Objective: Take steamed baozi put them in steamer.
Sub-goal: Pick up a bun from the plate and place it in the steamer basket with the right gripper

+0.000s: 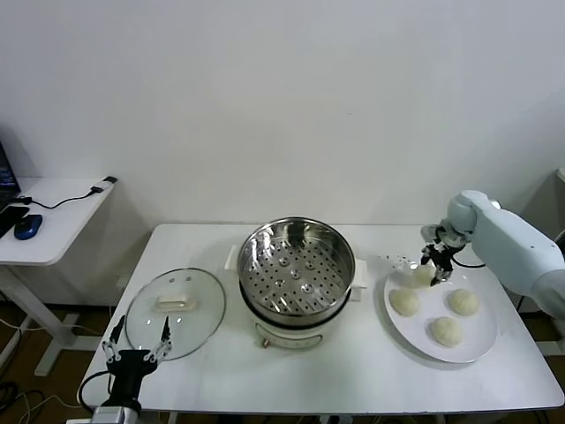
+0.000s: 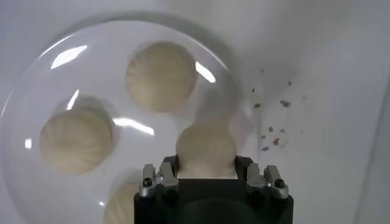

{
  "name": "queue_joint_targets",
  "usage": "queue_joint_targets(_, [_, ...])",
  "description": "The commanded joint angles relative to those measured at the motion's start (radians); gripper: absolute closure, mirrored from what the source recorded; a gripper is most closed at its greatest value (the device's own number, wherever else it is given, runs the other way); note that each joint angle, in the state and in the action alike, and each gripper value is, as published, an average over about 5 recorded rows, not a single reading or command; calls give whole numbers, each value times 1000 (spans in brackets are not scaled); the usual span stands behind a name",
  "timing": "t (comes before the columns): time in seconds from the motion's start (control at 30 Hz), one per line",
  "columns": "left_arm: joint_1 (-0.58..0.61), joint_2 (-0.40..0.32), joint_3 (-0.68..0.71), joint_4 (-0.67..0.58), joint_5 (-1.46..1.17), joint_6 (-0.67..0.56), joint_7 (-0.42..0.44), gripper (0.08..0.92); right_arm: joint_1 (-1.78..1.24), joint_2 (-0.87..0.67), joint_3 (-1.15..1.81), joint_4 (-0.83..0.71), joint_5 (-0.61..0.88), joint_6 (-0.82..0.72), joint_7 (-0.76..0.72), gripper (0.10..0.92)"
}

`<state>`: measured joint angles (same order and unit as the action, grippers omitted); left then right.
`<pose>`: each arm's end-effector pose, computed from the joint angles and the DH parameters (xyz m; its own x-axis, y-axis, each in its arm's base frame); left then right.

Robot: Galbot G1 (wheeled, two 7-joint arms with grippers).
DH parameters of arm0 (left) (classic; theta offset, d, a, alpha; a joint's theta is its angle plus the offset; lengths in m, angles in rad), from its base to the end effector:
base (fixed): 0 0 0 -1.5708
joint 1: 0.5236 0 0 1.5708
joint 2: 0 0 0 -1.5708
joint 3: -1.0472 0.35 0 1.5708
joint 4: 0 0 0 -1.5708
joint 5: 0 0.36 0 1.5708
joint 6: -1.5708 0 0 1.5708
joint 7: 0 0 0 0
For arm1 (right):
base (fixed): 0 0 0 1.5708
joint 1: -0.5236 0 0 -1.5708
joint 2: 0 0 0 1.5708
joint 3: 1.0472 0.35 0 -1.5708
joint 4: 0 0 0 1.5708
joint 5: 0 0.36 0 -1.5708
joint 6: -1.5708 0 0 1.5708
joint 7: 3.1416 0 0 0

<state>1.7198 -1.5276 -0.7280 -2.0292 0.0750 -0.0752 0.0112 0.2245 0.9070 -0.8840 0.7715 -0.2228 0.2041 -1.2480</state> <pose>0.1303 0.0737 -0.3438 -0.9827 -0.1363 0.1255 -0.1048 0.9675 0.2302 0.6155 -0.1796 -0.1471 -0.1315 -0.0064 0.9913 -0.9412 -0.3130 -0.1269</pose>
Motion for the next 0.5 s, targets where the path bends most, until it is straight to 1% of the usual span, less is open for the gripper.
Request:
queue_joint_targets(0.03, [5,2,0,-2,-2,0,-1,177,338,43,-255,182,80,201,-30,418])
queue_joint_targets(0.13, [9,2,0,-5,-1,0,-1,177,431,108,-297,232,95,278,-32,418])
queue_joint_targets(0.27, [12,2,-2,-8,-1,2,-1,177,476,203,-295,294,102,341,-24,418])
queue_joint_targets(0.5, [20,1,-5,-7,0,0,0,177,431,351,-265,397,23,410,-3,423])
